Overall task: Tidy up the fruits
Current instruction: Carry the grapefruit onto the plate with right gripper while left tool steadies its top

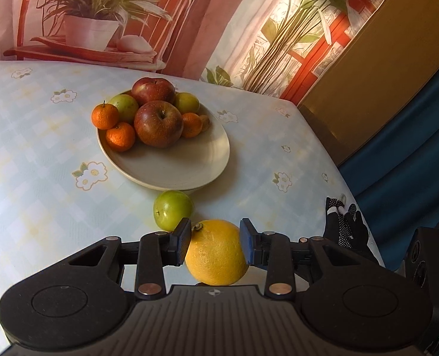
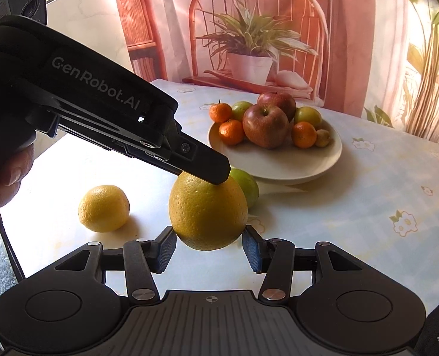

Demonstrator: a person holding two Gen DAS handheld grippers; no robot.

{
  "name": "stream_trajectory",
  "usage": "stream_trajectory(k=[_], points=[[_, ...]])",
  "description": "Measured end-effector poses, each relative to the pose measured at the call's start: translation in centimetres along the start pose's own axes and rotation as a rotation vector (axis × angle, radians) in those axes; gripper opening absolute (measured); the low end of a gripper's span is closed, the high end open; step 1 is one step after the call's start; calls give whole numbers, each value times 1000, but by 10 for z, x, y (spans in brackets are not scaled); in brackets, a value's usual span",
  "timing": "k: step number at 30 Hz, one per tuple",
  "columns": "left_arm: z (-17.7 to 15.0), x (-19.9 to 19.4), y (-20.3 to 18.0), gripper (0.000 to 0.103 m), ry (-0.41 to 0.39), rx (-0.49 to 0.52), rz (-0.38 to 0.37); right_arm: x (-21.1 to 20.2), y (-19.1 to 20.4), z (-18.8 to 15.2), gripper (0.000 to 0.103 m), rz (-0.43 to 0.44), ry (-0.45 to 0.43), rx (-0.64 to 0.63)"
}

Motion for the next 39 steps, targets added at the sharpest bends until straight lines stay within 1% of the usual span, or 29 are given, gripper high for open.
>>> stream_trajectory(k=[9,14,18,28,33,39], points=[[51,-10,-10,37,-84,44,5,-10,-16,56,46,-25,-65,-55],[72,0,-9,37,-97,56,4,-3,-32,78,46,-45,-72,-85],[79,19,-4,37,-73,47,1,15,-48,85,46,-50,-42,-86],[89,75,14,37,15,22,2,65,-81,80,46,-44,57,-57],[91,92,19,37,45,16,3,83,-93,78,46,-47,90,-46],[94,105,23,37,67,13,9,94,-99,77,45,-66,113,-33]])
Point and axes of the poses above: each gripper's, at about its wrist camera, not at the fingertips, and x roughly the way its jaws point, y to its left, z to its top, the point moved 8 cm from there along x, roughly the way its jaws point, and after that the axes turned 5 degrees about x, right-handed, at the moved point
